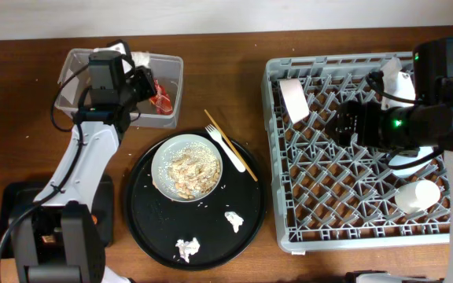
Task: Sort waste into correct bins and load items into the dishwasher rack
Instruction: 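Grasp a white tissue with the left gripper and drop it in the bin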
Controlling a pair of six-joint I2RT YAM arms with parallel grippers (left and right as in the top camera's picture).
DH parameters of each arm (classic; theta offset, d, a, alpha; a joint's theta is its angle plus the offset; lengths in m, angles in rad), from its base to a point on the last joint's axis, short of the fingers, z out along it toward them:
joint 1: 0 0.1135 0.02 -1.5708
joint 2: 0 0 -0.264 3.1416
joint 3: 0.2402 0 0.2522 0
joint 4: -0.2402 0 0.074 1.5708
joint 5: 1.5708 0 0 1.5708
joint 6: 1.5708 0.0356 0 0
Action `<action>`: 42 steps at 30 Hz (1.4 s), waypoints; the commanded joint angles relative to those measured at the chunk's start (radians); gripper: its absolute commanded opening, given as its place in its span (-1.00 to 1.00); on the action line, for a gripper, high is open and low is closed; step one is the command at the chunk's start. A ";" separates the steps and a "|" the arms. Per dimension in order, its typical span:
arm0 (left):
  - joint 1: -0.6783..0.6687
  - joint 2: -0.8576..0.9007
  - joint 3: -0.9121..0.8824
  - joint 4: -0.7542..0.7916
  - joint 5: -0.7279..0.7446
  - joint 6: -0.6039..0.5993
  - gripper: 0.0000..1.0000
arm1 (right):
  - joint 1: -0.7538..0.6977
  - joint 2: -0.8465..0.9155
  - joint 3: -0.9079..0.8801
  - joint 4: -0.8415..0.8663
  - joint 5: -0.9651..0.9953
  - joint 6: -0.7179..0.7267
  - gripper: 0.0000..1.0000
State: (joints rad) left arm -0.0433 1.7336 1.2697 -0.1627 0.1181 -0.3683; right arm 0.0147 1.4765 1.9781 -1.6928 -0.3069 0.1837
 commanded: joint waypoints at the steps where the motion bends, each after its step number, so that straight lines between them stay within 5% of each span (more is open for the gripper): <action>1: 0.004 -0.097 0.003 -0.126 0.077 0.064 0.59 | 0.005 -0.005 0.005 -0.006 0.006 -0.005 0.97; 5: -0.034 -0.216 0.003 -0.400 0.047 0.120 0.62 | 0.005 -0.005 0.005 -0.006 0.006 -0.005 0.97; 8: -0.035 -0.184 0.003 -0.263 -0.085 0.174 0.62 | 0.005 -0.005 0.005 -0.006 0.005 -0.004 0.97; 10: -0.035 -0.149 0.003 -0.274 0.032 0.173 0.60 | 0.005 -0.005 0.005 -0.006 0.005 -0.004 0.97; 13: -0.128 -0.217 0.003 -0.542 0.156 0.294 0.60 | 0.005 -0.005 0.005 -0.006 0.006 -0.005 0.97; 16: -0.450 -0.246 -0.016 -0.869 0.151 0.320 0.59 | 0.005 -0.005 0.005 -0.006 0.006 -0.004 0.97; 20: -0.739 -0.237 -0.141 -0.859 0.103 0.124 0.50 | 0.005 -0.005 0.005 -0.006 0.005 -0.004 0.97; 23: -0.772 -0.185 -0.281 -0.686 0.100 0.093 0.45 | 0.005 -0.005 0.005 -0.006 0.005 -0.004 0.97; 25: -0.772 -0.117 -0.294 -0.653 0.040 0.159 0.34 | 0.005 -0.005 0.005 -0.006 0.005 -0.004 0.97; 27: -0.772 -0.048 -0.294 -0.644 -0.005 0.164 0.02 | 0.005 -0.005 0.005 -0.006 0.005 -0.004 0.97; 29: -0.772 -0.039 -0.294 -0.616 -0.057 0.164 -0.39 | 0.005 -0.005 0.005 -0.006 0.005 -0.004 0.97; 30: -0.772 -0.039 -0.288 -0.623 -0.074 0.164 -0.85 | 0.005 -0.005 0.005 -0.006 0.005 -0.004 0.97; 31: -0.772 -0.041 -0.270 -0.681 -0.070 0.156 -0.99 | 0.005 -0.005 0.005 -0.006 0.005 -0.004 0.97; 35: -0.772 -0.128 -0.163 -1.006 -0.075 0.137 -0.99 | 0.005 -0.005 0.005 -0.006 0.005 -0.004 0.97; 37: -0.772 -0.134 -0.176 -1.024 -0.072 0.124 -0.82 | 0.005 -0.005 0.005 -0.006 0.005 -0.004 0.97; 38: -0.772 -0.134 -0.189 -1.029 -0.074 0.098 -0.99 | 0.005 -0.005 0.005 -0.006 0.006 -0.004 0.97; 40: -0.772 -0.144 -0.187 -1.047 -0.081 0.068 -0.99 | 0.005 -0.005 0.005 -0.006 0.005 -0.004 0.97; 42: -0.708 -0.198 -0.126 -1.083 -0.259 0.008 -1.00 | 0.005 -0.005 0.005 -0.006 0.006 -0.004 0.97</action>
State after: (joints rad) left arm -0.8120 1.6104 1.0908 -1.2205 0.0265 -0.2943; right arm 0.0147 1.4765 1.9781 -1.6928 -0.3069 0.1837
